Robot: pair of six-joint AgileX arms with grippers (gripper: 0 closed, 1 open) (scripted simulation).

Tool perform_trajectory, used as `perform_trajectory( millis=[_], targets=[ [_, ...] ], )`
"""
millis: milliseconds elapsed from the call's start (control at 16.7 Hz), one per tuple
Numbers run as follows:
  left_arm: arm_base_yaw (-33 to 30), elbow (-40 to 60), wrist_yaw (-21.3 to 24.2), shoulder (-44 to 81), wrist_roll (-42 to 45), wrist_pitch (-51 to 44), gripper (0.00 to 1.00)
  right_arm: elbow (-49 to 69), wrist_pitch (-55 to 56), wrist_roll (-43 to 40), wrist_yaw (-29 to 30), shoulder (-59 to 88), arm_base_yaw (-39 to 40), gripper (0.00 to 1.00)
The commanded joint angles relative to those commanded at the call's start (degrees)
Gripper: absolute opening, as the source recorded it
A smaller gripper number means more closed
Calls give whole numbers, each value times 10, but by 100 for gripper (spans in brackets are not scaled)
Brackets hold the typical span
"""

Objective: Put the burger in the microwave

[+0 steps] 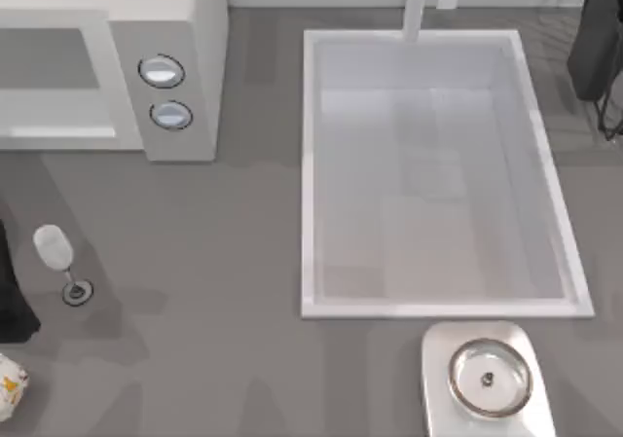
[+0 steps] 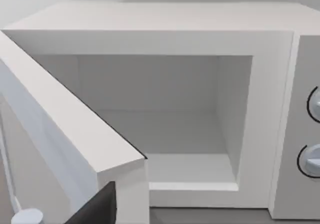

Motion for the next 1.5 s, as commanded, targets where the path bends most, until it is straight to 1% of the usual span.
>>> perform_trajectory(
  millis=[240,420,600,960,1140,1320,1500],
  targets=[
    [2,16,0,20,10,-17,100,0,0,0,0,0,0,100],
    [8,67,-1,94,37,-80,100,0,0,0,0,0,0,100],
    [18,138,-2,219,71,-172,100,0,0,0,0,0,0,100],
    [39,300,-2,526,150,-380,100,0,0,0,0,0,0,100],
    [47,370,-2,659,185,-468,100,0,0,0,0,0,0,100],
    [52,420,-1,748,210,-530,100,0,0,0,0,0,0,100],
    [54,441,0,782,221,-556,100,0,0,0,0,0,0,100]
  ],
)
